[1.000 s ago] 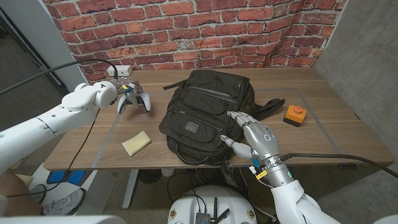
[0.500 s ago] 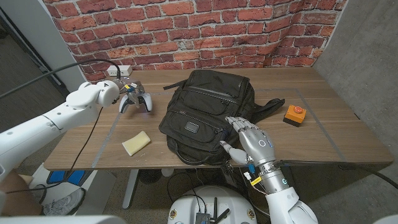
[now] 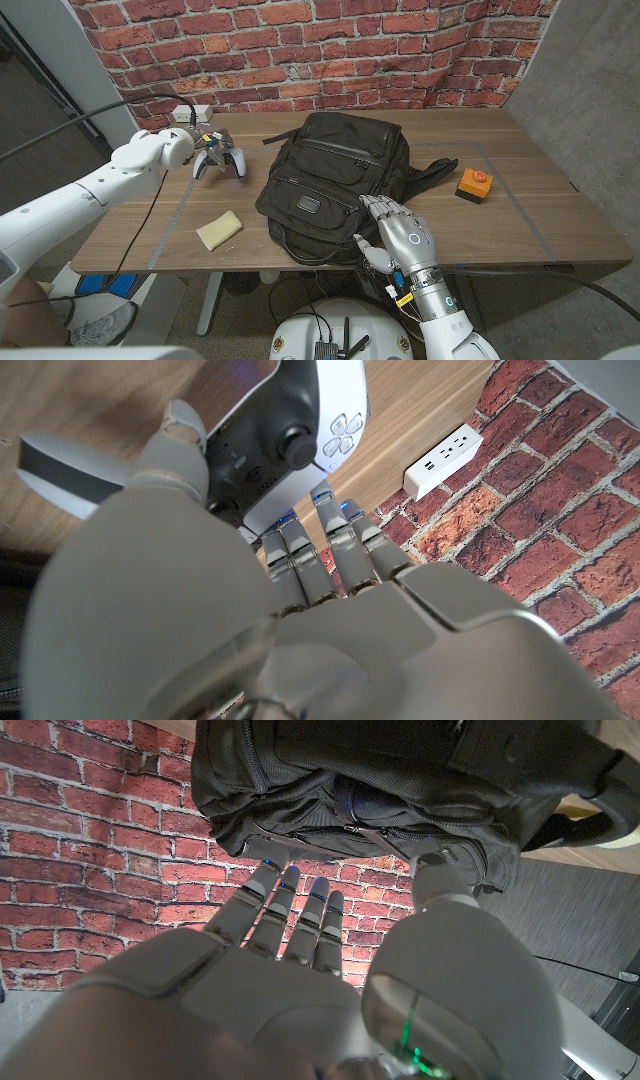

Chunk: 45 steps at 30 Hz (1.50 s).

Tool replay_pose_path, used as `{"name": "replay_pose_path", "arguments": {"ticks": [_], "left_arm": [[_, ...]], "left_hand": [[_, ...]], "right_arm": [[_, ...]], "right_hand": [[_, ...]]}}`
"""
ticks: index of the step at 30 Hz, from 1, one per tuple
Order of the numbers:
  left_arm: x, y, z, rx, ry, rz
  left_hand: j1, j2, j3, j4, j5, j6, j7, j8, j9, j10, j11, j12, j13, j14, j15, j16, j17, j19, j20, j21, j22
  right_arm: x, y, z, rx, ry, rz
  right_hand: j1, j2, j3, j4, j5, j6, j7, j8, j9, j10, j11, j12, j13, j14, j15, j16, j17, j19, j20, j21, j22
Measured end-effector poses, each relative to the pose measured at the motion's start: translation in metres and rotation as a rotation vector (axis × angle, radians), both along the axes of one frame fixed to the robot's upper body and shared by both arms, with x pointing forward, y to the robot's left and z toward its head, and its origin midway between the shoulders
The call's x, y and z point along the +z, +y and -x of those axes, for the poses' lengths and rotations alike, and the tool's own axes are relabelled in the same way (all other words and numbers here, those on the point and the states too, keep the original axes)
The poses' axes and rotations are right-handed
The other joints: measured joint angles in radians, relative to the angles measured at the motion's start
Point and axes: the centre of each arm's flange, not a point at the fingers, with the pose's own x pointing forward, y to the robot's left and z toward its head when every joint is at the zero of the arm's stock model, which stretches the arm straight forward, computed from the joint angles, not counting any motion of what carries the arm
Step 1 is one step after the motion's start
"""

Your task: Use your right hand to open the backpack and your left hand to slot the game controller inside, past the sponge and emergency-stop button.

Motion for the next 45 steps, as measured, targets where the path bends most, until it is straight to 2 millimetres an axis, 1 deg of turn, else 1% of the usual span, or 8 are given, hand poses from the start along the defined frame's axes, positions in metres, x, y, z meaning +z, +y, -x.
{"name": "replay_pose_path", "arguments": {"ticks": [8, 15, 17, 20, 34, 37, 43, 45], "left_arm": [[-0.001, -0.003, -0.003, -0.002, -0.004, -0.005], [-0.004, -0.004, -0.005, -0.002, -0.003, -0.007], [-0.005, -0.005, -0.005, -0.002, -0.003, -0.007], [-0.006, -0.004, -0.006, 0.0, -0.001, -0.008], [-0.014, -0.003, -0.011, 0.0, 0.017, -0.022], [-0.014, -0.004, -0.011, -0.003, 0.018, -0.026], [-0.015, -0.006, -0.015, -0.011, 0.021, -0.03], [-0.015, -0.006, -0.015, -0.014, 0.02, -0.033]], "left_hand": [[0.0, 0.0, 0.0, 0.0, -0.001, 0.0, 0.0, -0.004, 0.0, 0.0, 0.0, -0.001, 0.0, 0.0, 0.0, 0.0, 0.004, 0.0, 0.0, 0.0, 0.0], [0.0, 0.0, 0.0, 0.0, -0.001, 0.002, 0.001, -0.007, -0.001, -0.001, -0.001, -0.002, 0.0, 0.0, 0.0, 0.0, 0.004, 0.0, 0.0, 0.0, 0.0], [0.0, 0.0, 0.0, 0.0, -0.003, 0.002, 0.001, -0.008, 0.0, -0.001, -0.001, -0.002, 0.0, 0.0, 0.0, 0.0, 0.004, 0.0, 0.0, 0.0, 0.0], [0.0, 0.0, 0.0, 0.0, -0.001, 0.002, 0.001, -0.008, 0.0, -0.001, -0.001, -0.002, 0.0, 0.0, 0.0, 0.0, 0.004, 0.0, 0.0, 0.0, 0.0], [0.0, 0.0, 0.0, 0.0, 0.001, 0.006, 0.002, -0.017, 0.0, -0.002, -0.002, 0.0, 0.0, 0.002, 0.002, -0.002, 0.004, 0.0, 0.0, 0.0, 0.0], [0.0, 0.0, 0.0, 0.0, 0.001, 0.006, 0.001, -0.016, 0.0, -0.002, -0.002, 0.0, 0.0, 0.004, 0.004, -0.002, 0.004, 0.0, 0.0, 0.0, 0.0], [0.0, 0.0, 0.0, 0.0, 0.001, 0.006, 0.001, -0.016, 0.0, -0.002, -0.002, 0.0, 0.0, 0.005, 0.005, -0.003, 0.003, 0.0, 0.0, 0.0, 0.0], [0.0, 0.0, 0.0, 0.0, 0.0, 0.006, 0.001, -0.016, 0.0, -0.002, -0.002, 0.0, 0.0, 0.005, 0.005, -0.004, 0.004, 0.0, 0.0, 0.0, 0.0]], "right_arm": [[-0.004, 0.003, 0.0, -0.013, 0.007, 0.022], [-0.006, 0.005, -0.002, -0.009, 0.018, 0.028], [-0.006, 0.006, -0.003, -0.006, 0.022, 0.028], [-0.007, 0.007, -0.004, 0.001, 0.031, 0.029], [-0.009, 0.011, -0.004, 0.018, 0.071, 0.023], [-0.009, 0.011, -0.003, 0.02, 0.076, 0.021], [-0.01, 0.01, -0.004, 0.018, 0.091, 0.02], [-0.009, 0.01, -0.005, 0.017, 0.091, 0.02]], "right_hand": [[0.014, -0.014, -0.004, 0.004, -0.004, -0.021, 0.001, -0.006, 0.0, -0.01, 0.002, -0.008, 0.0, 0.0, 0.0, 0.0, 0.0, 0.0, 0.0, -0.004, 0.0], [0.021, -0.008, -0.009, 0.009, -0.004, -0.032, 0.0, -0.007, 0.0, -0.013, 0.006, -0.008, 0.005, -0.006, -0.001, 0.0, 0.003, 0.0, 0.0, -0.004, 0.0], [0.028, -0.014, -0.013, 0.013, -0.004, -0.032, 0.0, -0.007, 0.0, -0.013, 0.006, -0.011, 0.005, -0.008, 0.0, 0.0, 0.005, 0.0, 0.0, -0.004, 0.0], [0.028, -0.014, -0.013, 0.013, -0.004, -0.041, 0.002, -0.015, 0.0, -0.018, 0.011, -0.015, 0.005, -0.008, 0.0, 0.0, 0.005, 0.0, 0.0, -0.008, 0.0], [0.028, -0.014, -0.024, 0.024, -0.004, -0.048, 0.006, -0.015, 0.0, -0.028, 0.009, -0.015, 0.005, -0.007, 0.0, 0.0, 0.005, 0.0, 0.0, -0.008, 0.0], [0.028, -0.015, -0.025, 0.025, -0.004, -0.058, 0.007, -0.022, 0.0, -0.031, 0.013, -0.015, 0.005, -0.018, 0.0, 0.0, 0.005, 0.0, 0.0, -0.008, 0.0], [0.022, -0.02, -0.028, 0.028, -0.004, -0.07, 0.009, -0.022, 0.0, -0.038, 0.005, -0.022, 0.005, -0.018, 0.0, -0.005, 0.009, -0.002, 0.002, -0.008, 0.0], [0.022, -0.02, -0.032, 0.032, -0.004, -0.073, 0.006, -0.029, 0.0, -0.047, 0.006, -0.022, 0.005, -0.018, 0.0, -0.005, 0.009, -0.006, 0.006, -0.008, 0.0]]}}
